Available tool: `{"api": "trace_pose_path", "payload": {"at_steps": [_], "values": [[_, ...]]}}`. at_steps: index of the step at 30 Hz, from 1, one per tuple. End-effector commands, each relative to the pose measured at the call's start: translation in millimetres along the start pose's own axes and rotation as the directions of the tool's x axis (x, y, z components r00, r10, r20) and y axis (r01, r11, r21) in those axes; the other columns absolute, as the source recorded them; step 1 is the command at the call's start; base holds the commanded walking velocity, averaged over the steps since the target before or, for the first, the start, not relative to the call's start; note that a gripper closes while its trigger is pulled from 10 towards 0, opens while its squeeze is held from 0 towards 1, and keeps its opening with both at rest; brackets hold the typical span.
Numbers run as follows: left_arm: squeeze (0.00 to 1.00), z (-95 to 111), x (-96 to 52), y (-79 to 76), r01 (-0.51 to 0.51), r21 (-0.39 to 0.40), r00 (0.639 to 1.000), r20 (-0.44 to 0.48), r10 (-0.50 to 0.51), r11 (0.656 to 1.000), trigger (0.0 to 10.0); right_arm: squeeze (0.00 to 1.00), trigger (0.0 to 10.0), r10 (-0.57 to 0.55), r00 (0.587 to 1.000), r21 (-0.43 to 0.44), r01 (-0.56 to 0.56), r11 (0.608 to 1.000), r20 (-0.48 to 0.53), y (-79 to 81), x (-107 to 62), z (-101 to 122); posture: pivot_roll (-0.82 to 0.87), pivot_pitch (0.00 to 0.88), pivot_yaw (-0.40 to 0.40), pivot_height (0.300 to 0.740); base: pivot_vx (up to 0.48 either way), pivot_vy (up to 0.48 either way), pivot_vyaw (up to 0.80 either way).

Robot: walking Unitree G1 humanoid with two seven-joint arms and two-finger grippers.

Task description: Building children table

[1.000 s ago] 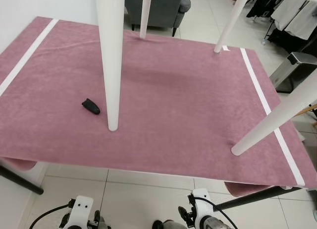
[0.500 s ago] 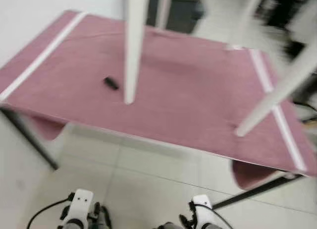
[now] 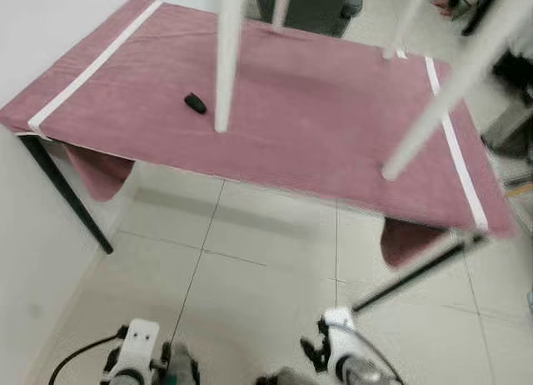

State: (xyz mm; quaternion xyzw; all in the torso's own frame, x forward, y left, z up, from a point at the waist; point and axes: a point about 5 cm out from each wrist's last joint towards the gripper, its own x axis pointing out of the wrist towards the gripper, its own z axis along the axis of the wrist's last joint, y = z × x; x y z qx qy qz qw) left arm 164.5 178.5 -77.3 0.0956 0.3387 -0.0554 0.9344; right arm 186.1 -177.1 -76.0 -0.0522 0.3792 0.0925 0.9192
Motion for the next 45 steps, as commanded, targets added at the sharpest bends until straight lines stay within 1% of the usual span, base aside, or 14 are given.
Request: {"api": "trace_pose_path", "payload": {"at_steps": [1,13,27,31,34,45], "values": [[0.00,-17.3,-6.8,-5.1,0.031,0.006,0.997,-0.073,-0.031,0.999,10.0,0.00,10.0,0.007,1.000,0.002,-0.007,1.000,-0.023,2.8,-1.1,-5.5,0.18,0.105,-0.074,0.740,-0.326,0.000,0.00],[0.00,-18.0,-7.0,-4.8,0.030,0.004,0.997,-0.077,-0.029,1.000,10.0,0.00,10.0,0.012,1.000,-0.012,-0.013,1.000,-0.018,4.1,-0.6,-4.4,0.18,0.106,-0.075,0.740,-0.308,0.000,0.00],[0.00,-23.3,-8.5,-3.1,0.019,0.013,0.994,-0.105,-0.018,1.000,10.0,0.00,10.0,0.022,1.000,-0.021,-0.022,1.000,-0.012,5.5,-0.5,-3.6,0.18,0.112,-0.075,0.740,0.000,0.000,0.00],[0.00,-23.4,-8.6,-3.0,0.019,0.015,0.994,-0.105,-0.017,1.000,10.0,0.00,10.0,0.023,1.000,-0.021,-0.023,1.000,-0.012,5.6,-0.5,-3.7,0.18,0.112,-0.075,0.740,0.000,0.000,0.00],[0.00,-22.6,-8.4,-2.5,0.018,0.020,0.995,-0.099,-0.016,1.000,10.0,0.00,10.0,0.025,1.000,-0.022,-0.025,0.999,-0.012,5.9,-0.5,-3.7,0.19,0.112,-0.074,0.740,0.000,-0.427,0.00],[0.00,-20.9,-8.3,-3.0,0.014,0.015,0.996,-0.084,-0.013,1.000,10.0,0.00,10.0,0.029,1.000,-0.036,-0.029,0.999,-0.012,6.0,-0.3,-3.1,0.19,0.109,-0.076,0.740,0.000,0.000,0.00]]}}
